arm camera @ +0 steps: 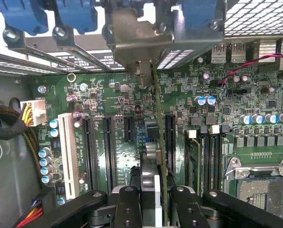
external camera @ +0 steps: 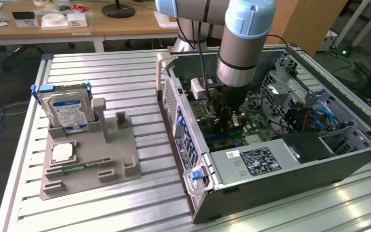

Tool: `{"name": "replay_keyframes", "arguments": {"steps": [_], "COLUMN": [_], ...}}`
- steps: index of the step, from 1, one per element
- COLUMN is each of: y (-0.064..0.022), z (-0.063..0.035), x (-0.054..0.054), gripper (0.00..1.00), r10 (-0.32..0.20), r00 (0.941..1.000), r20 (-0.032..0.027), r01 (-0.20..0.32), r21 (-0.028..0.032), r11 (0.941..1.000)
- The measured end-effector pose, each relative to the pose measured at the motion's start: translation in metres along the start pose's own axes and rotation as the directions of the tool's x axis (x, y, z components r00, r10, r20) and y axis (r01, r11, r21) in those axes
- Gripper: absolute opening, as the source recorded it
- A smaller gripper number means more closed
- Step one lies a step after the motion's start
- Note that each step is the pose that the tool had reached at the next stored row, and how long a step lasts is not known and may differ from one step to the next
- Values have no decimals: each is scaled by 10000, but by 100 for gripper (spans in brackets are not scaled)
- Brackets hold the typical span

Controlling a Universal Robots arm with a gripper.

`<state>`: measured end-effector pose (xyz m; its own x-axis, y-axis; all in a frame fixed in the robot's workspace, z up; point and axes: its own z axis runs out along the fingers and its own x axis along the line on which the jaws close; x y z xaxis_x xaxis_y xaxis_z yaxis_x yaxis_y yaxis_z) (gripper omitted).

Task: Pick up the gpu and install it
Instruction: 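Insert the gpu into the slot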

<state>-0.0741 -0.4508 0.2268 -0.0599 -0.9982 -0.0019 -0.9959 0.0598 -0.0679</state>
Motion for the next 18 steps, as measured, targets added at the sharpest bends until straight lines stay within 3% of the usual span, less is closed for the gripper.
{"name": "replay_keyframes", "arguments": {"steps": [10, 18], "y": [8, -11], "z": [0, 1], "x": [18, 22], "gripper": [28, 28], "r10": [5, 3], "r00": [10000, 10000], "r20": [-3, -41], "r01": [-5, -3], "r21": [0, 2], "r11": [10000, 10000]}}
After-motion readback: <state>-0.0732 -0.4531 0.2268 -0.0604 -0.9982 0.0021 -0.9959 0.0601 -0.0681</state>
